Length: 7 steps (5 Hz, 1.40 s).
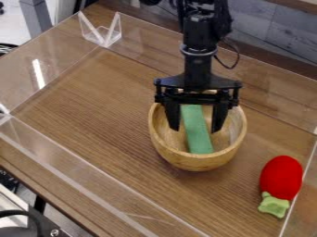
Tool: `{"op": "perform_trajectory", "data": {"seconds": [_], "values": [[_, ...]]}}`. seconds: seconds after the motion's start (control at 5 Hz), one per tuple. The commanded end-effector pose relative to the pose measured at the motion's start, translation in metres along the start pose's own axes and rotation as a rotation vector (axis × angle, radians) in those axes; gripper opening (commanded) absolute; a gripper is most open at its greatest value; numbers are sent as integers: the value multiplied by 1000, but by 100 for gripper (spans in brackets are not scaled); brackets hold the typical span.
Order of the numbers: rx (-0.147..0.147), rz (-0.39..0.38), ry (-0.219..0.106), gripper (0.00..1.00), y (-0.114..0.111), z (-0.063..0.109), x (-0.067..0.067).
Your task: Remove the green stick from the brown bowl and put it on the table
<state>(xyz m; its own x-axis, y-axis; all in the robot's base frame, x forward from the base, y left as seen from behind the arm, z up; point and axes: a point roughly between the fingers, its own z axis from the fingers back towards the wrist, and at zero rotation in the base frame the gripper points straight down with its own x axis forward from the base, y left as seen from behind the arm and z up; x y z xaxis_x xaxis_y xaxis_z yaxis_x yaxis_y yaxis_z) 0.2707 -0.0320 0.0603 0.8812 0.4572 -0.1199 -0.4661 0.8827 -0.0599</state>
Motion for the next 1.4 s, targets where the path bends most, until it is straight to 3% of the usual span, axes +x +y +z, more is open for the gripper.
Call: {"op": "perform_trajectory", "data": {"seconds": [0.0, 0.4, 0.6, 0.8, 1.2], "values": [[-35, 65, -65, 100, 3, 13, 3], [-29, -21, -83, 100, 7, -5, 2], [-28, -66, -87, 0, 6, 1, 12], [-30, -116, -89, 100, 5, 8, 19], [-27, -210, -85, 100, -13, 14, 17]]}}
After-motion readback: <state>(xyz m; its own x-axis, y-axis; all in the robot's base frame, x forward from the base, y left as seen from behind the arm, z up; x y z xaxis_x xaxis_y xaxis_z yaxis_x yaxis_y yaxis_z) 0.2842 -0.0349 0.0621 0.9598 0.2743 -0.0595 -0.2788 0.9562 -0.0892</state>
